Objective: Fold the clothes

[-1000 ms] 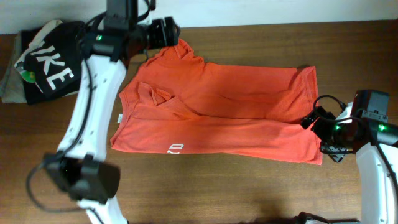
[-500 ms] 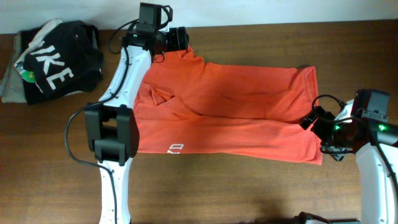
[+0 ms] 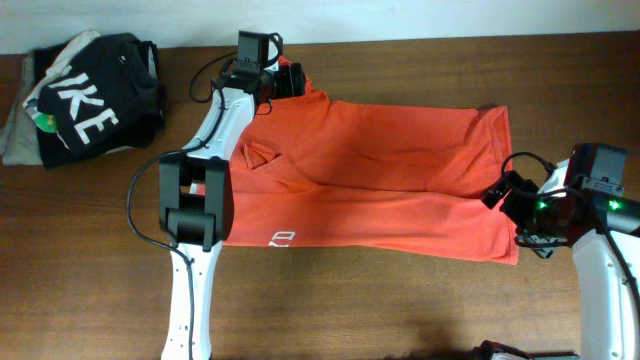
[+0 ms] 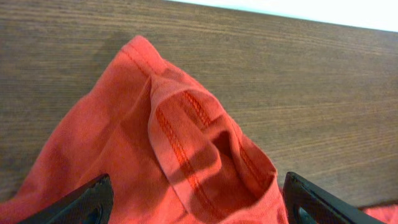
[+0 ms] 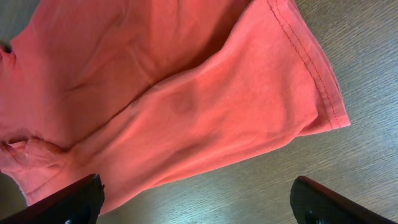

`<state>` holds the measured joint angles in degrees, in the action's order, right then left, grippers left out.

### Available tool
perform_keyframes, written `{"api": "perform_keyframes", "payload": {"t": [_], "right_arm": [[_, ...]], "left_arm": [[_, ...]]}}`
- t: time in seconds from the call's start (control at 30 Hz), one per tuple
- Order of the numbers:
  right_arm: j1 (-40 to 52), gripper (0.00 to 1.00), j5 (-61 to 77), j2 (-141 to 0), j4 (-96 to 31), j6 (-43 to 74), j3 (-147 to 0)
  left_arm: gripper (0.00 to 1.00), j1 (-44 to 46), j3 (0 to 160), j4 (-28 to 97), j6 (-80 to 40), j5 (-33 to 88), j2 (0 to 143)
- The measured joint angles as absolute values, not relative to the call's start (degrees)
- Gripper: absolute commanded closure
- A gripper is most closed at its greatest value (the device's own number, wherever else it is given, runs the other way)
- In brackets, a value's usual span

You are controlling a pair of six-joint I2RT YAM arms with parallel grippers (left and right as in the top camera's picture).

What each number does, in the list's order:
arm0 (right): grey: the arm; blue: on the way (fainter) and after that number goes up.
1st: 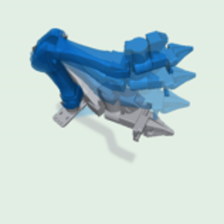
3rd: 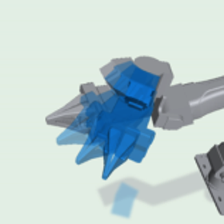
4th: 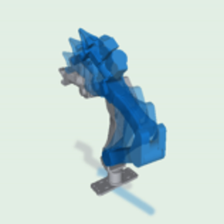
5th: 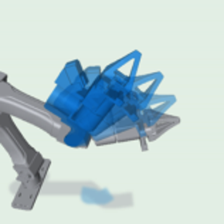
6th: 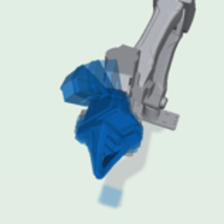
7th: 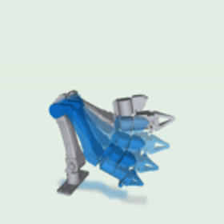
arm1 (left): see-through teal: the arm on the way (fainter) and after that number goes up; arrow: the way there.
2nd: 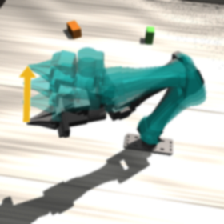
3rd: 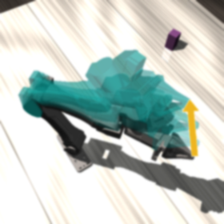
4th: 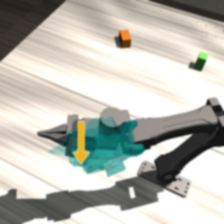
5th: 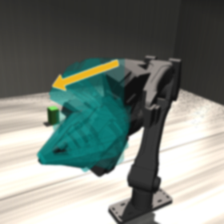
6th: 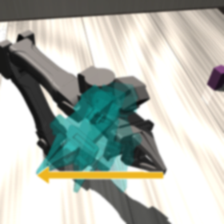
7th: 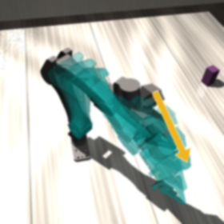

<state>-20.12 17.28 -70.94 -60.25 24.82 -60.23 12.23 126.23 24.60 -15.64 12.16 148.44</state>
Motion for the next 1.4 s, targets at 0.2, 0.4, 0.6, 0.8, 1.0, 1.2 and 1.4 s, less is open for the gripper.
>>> {"api": "perform_keyframes", "payload": {"t": [0.2, 0.4, 0.6, 0.8, 1.0, 1.2, 1.4], "right_arm": [[-20.1, 0.01, 17.3, -70.9, -60.2, 24.8, -60.2], [-20.1, 0.01, 17.3, -70.9, -59.8, 24.8, -60.2], [-20.1, 0.01, 17.3, -70.9, -57.6, 24.8, -60.2], [-20.1, 0.01, 16.6, -71.0, -42.3, 24.6, -60.2], [-20.0, 0.01, 15.9, -83.9, -37.5, 20.0, -73.4], [-18.4, 0.13, 12.5, -112.3, -51.0, 15.4, -101.7], [-16.5, 0.22, 11.9, -129.4, -50.5, 14.3, -112.3]], "left_arm": [[0.23, 12.4, 126.2, 21.3, -15.7, 12.2, 150.1], [0.5, 12.4, 126.2, 19.8, -16.0, 12.2, 150.5], [0.99, 12.8, 126.2, 19.2, -16.2, 12.2, 150.5], [0.99, 12.8, 126.2, 19.2, -16.2, 12.2, 150.5], [0.99, 12.8, 126.3, 19.8, -16.2, 12.2, 150.5], [0.99, 12.8, 126.3, 21.5, -16.2, 12.2, 150.5], [1.0, 12.8, 126.3, 22.3, -16.2, 12.2, 150.5]]}}
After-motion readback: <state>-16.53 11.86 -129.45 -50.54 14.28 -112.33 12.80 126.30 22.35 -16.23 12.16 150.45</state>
